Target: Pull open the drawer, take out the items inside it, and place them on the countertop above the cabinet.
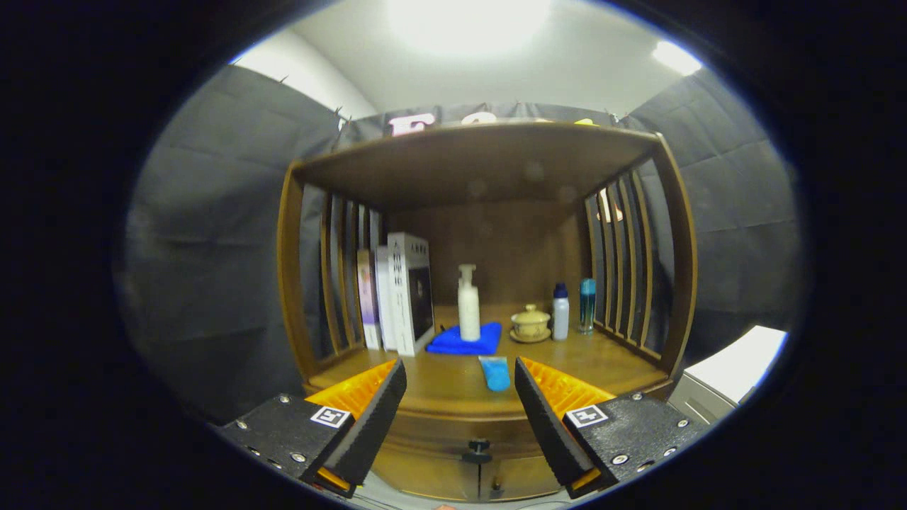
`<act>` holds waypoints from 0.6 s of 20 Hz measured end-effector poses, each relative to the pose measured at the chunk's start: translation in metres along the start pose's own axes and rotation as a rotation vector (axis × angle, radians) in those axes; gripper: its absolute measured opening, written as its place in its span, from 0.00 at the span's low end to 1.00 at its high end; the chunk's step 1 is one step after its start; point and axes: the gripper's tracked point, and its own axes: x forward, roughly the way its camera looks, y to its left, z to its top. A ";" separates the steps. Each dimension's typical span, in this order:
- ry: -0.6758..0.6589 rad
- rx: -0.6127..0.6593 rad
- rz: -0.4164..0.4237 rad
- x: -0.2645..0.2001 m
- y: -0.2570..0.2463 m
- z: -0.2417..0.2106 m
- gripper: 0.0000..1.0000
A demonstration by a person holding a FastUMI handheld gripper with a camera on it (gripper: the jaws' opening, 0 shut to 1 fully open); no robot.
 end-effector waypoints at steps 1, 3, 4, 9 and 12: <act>-0.011 -0.005 0.001 -0.006 -0.004 0.018 0.95; -0.001 -0.043 0.000 -0.013 -0.009 0.040 0.95; 0.004 -0.054 -0.006 -0.017 -0.011 0.046 0.95; -0.006 -0.020 -0.018 -0.031 -0.005 0.060 0.94; 0.019 -0.058 -0.067 -0.031 -0.013 0.047 0.94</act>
